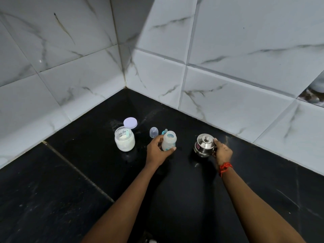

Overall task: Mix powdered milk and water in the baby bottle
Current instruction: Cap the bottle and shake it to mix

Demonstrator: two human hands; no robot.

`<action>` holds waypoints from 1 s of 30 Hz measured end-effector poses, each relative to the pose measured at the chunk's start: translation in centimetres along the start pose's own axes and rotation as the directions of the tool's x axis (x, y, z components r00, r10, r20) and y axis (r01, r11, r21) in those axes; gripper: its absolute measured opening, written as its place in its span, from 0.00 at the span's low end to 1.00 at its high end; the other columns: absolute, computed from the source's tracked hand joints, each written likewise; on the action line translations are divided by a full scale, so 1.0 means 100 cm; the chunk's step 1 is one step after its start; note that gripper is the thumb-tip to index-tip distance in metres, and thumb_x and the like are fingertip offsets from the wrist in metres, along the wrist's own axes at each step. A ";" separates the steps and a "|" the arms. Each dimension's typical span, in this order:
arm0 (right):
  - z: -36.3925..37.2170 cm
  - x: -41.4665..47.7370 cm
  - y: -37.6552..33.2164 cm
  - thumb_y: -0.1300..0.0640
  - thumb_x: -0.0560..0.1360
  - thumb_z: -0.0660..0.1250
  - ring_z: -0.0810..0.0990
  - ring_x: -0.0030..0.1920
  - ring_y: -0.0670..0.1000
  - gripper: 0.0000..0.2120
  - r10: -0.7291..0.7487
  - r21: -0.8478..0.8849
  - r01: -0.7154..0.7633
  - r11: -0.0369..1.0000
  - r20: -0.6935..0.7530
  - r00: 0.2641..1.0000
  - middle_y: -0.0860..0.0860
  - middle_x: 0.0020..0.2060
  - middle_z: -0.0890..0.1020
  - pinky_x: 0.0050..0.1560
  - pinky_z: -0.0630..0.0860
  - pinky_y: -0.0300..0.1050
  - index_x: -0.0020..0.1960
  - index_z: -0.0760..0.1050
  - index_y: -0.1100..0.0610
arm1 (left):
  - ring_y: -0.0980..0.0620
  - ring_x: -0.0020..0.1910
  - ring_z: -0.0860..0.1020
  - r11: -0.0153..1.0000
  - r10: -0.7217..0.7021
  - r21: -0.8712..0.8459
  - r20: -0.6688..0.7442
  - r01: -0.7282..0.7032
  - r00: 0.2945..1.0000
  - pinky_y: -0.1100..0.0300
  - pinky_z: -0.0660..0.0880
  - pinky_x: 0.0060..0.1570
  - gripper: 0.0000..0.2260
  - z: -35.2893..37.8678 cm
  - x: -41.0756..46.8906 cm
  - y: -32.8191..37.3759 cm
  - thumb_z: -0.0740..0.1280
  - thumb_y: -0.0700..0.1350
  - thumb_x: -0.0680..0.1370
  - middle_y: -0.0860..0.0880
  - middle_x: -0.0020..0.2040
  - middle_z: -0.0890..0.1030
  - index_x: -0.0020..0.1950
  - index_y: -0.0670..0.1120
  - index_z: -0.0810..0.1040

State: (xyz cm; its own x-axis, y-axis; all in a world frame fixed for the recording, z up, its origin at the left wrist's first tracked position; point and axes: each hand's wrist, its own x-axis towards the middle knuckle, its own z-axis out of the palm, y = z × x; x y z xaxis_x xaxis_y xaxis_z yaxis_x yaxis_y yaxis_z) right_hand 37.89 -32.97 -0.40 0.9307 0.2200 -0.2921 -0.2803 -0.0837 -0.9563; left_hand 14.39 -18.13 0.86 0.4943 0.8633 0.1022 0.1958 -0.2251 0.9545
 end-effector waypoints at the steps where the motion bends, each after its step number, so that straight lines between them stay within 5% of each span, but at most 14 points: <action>1: 0.000 0.000 0.002 0.51 0.72 0.74 0.67 0.28 0.48 0.14 0.000 -0.003 0.000 1.000 -0.005 1.000 0.52 0.28 0.69 0.27 0.65 0.41 0.35 0.73 0.57 | 0.53 0.59 0.83 1.000 0.002 -0.001 0.000 -0.002 1.000 0.54 0.82 0.60 0.25 0.000 0.000 -0.001 0.84 0.45 0.68 0.53 0.60 0.84 0.63 0.49 0.81; 10: -0.001 -0.009 0.011 0.50 0.73 0.74 0.70 0.27 0.49 0.20 -0.004 0.001 0.004 1.000 -0.040 0.999 0.53 0.27 0.71 0.33 0.71 0.45 0.30 0.69 0.55 | 0.58 0.58 0.82 1.000 0.000 -0.002 0.027 0.000 1.000 0.62 0.81 0.58 0.26 0.003 0.000 -0.012 0.85 0.46 0.67 0.55 0.59 0.84 0.63 0.48 0.81; 13: -0.001 -0.023 -0.004 0.47 0.76 0.71 0.72 0.28 0.43 0.21 -0.157 -0.121 0.139 0.983 -0.158 0.975 0.52 0.31 0.74 0.40 0.73 0.43 0.33 0.68 0.56 | 0.57 0.59 0.82 1.000 -0.012 0.020 0.033 0.011 0.999 0.59 0.81 0.59 0.26 0.004 0.003 -0.021 0.85 0.47 0.67 0.55 0.59 0.84 0.63 0.49 0.81; 15: 0.003 -0.031 -0.023 0.42 0.78 0.67 0.73 0.34 0.46 0.20 -0.352 -0.300 0.269 0.915 -0.271 0.896 0.52 0.38 0.76 0.44 0.71 0.43 0.37 0.70 0.56 | 0.57 0.59 0.83 0.999 -0.027 0.021 0.042 0.026 0.999 0.57 0.82 0.60 0.27 0.005 0.005 -0.029 0.85 0.47 0.67 0.55 0.60 0.84 0.63 0.49 0.81; 17: 0.018 -0.039 -0.051 0.42 0.79 0.65 0.72 0.38 0.46 0.17 -0.537 -0.394 0.448 0.802 -0.151 0.830 0.50 0.40 0.76 0.43 0.70 0.43 0.40 0.71 0.53 | 0.56 0.59 0.83 0.999 -0.045 0.023 0.052 0.044 0.998 0.54 0.82 0.60 0.27 0.005 0.008 -0.037 0.85 0.48 0.66 0.55 0.60 0.84 0.63 0.50 0.81; 20: 0.061 -0.039 -0.092 0.48 0.78 0.68 0.77 0.40 0.49 0.10 -0.638 -0.468 0.678 0.567 0.271 0.721 0.49 0.39 0.79 0.43 0.74 0.45 0.43 0.74 0.53 | 0.56 0.58 0.83 0.999 -0.041 0.014 0.054 0.040 0.998 0.54 0.82 0.59 0.26 0.007 0.010 -0.048 0.85 0.47 0.66 0.55 0.59 0.85 0.62 0.49 0.81; 22: 0.099 -0.033 -0.111 0.50 0.76 0.71 0.79 0.45 0.50 0.08 -0.511 -0.481 0.771 0.417 0.577 0.637 0.50 0.45 0.80 0.47 0.75 0.44 0.50 0.77 0.53 | 0.56 0.57 0.83 0.999 -0.043 0.002 0.057 0.043 0.997 0.55 0.82 0.58 0.25 0.009 0.011 -0.052 0.85 0.47 0.66 0.55 0.58 0.85 0.61 0.50 0.82; 24: 0.136 -0.027 -0.116 0.49 0.74 0.74 0.78 0.55 0.51 0.17 -0.254 -0.519 0.815 0.260 0.777 0.576 0.52 0.55 0.79 0.57 0.75 0.45 0.61 0.77 0.53 | 0.57 0.57 0.83 0.999 -0.049 -0.009 0.060 0.050 0.997 0.55 0.82 0.59 0.25 0.010 0.012 -0.056 0.85 0.47 0.66 0.56 0.57 0.85 0.61 0.51 0.82; 26: 0.169 -0.024 -0.110 0.49 0.72 0.75 0.76 0.61 0.55 0.26 -0.053 -0.544 0.830 0.122 0.832 0.553 0.55 0.63 0.75 0.63 0.74 0.50 0.68 0.73 0.51 | 0.57 0.58 0.83 0.999 -0.036 0.006 0.060 0.036 0.998 0.56 0.81 0.59 0.25 0.012 0.012 -0.060 0.85 0.48 0.66 0.56 0.58 0.85 0.61 0.51 0.82; 30: 0.210 -0.018 -0.073 0.51 0.71 0.77 0.75 0.64 0.59 0.33 0.187 -0.566 0.824 0.026 0.812 0.552 0.57 0.67 0.70 0.65 0.74 0.53 0.72 0.68 0.52 | 0.56 0.59 0.82 1.000 0.004 0.029 0.043 -0.005 0.999 0.55 0.81 0.59 0.26 0.015 0.011 -0.068 0.84 0.49 0.67 0.55 0.59 0.84 0.62 0.50 0.81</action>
State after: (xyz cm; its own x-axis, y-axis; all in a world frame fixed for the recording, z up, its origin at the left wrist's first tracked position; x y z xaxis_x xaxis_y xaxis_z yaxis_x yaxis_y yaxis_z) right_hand 33.33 -12.35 6.74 0.2709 0.8954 -0.3533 0.8926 -0.3711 -0.2560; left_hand 14.86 -16.34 -5.95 0.5312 0.8420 0.0937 0.2181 -0.2428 0.9453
